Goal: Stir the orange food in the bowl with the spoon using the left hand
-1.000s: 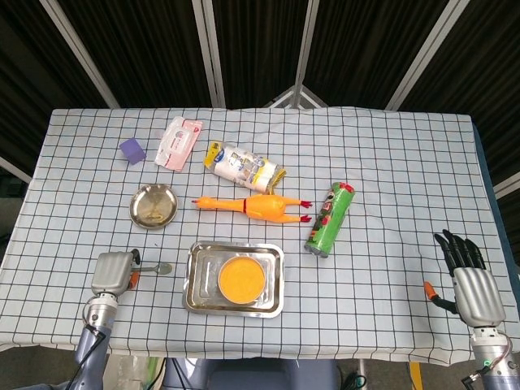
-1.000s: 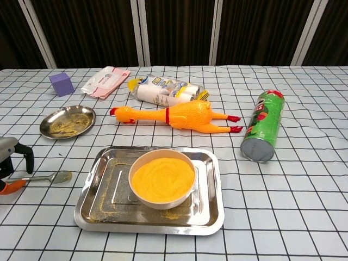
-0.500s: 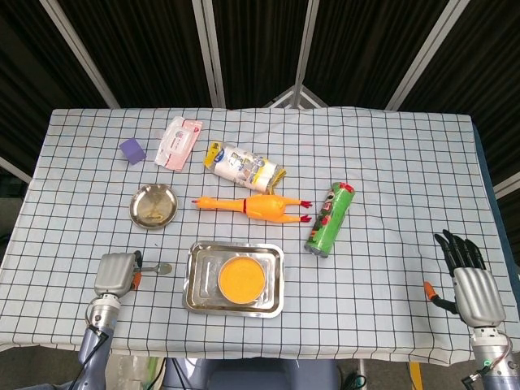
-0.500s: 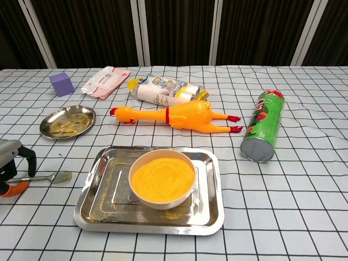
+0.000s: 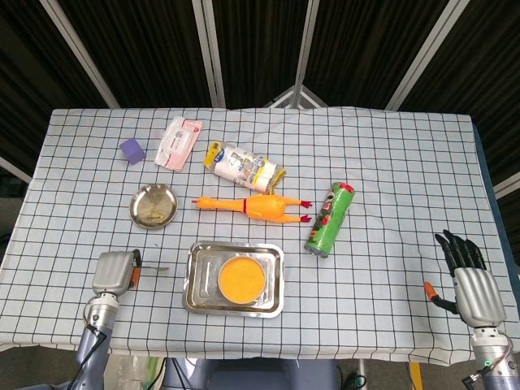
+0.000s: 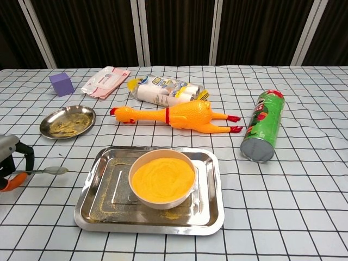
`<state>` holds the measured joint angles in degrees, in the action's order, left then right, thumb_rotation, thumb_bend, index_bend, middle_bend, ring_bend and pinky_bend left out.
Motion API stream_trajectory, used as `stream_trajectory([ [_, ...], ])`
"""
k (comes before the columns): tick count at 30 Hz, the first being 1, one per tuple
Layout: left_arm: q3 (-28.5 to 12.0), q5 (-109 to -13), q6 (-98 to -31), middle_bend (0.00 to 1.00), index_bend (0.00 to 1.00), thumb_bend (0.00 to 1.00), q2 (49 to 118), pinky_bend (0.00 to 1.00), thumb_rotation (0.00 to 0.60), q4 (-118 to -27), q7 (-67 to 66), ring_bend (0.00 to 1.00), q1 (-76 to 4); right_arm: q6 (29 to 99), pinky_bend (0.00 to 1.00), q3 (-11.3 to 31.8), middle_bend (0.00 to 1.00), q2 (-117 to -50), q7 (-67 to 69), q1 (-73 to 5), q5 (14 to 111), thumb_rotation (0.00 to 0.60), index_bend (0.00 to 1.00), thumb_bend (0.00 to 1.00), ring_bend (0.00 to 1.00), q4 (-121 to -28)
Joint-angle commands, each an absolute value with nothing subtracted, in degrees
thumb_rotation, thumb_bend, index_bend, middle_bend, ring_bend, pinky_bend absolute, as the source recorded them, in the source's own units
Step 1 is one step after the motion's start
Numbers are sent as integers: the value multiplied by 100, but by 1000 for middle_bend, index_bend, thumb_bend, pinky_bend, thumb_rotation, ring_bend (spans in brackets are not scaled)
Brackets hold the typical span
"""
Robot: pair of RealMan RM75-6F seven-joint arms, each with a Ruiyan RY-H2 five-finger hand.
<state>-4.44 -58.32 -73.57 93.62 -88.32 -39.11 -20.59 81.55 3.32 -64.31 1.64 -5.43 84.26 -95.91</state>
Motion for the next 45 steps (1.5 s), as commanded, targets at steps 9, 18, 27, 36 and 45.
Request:
stream_trajectory([
  [9,-565,-6026,-7528,1000,529,643,9023,933,600,-9407,-4066,954,-2153,8150,0,330,0,-6428,166,-541,8418,600,0,371,0,-9597],
  [18,-845,-6217,-7672,1000,532,643,8898,933,600,-10323,-4931,954,-2589,8138,0,337,0,-6425,174,-545,8402,600,0,370,0,-9609],
  [27,-1002,-5951,-7700,1000,532,642,9370,933,600,-10667,-6043,954,-3119,8110,0,360,0,-6423,201,-550,8338,600,0,370,0,-9616],
  [36,-985,-5553,-7752,1000,531,643,10254,933,600,-10362,-6997,952,-3638,8064,0,398,0,-6402,306,-554,8237,600,0,370,0,-9619],
  [45,-856,-5351,-7853,1000,513,637,10836,933,600,-10079,-7299,951,-3865,8016,0,416,0,-6372,402,-558,8176,600,0,370,0,-9627],
])
